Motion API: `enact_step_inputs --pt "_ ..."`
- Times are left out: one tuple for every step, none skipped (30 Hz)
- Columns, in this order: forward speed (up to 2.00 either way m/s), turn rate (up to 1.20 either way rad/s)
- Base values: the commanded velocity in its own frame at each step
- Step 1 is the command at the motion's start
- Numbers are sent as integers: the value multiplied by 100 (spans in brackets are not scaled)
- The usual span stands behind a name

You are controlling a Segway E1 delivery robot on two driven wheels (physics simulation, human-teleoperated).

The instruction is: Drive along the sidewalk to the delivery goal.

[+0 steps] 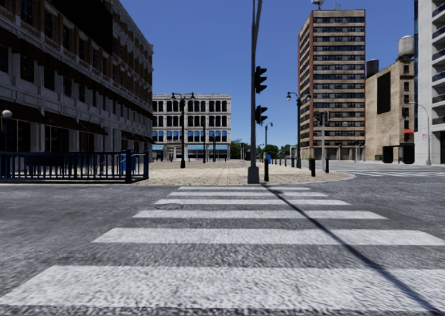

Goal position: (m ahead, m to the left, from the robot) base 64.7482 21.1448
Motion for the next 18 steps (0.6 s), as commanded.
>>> enact_step_inputs --pt "200 0" --pt "200 0" --pt "200 0" --pt "200 0" --pt "200 0" --pt "200 0" --pt "200 6" --pt "200 13" --pt "200 13" --pt "200 15" --pt "200 15" --pt "200 16" --pt "200 16" --pt "200 16" --pt "200 12" --pt "200 12" --pt "200 0" --pt "200 0"
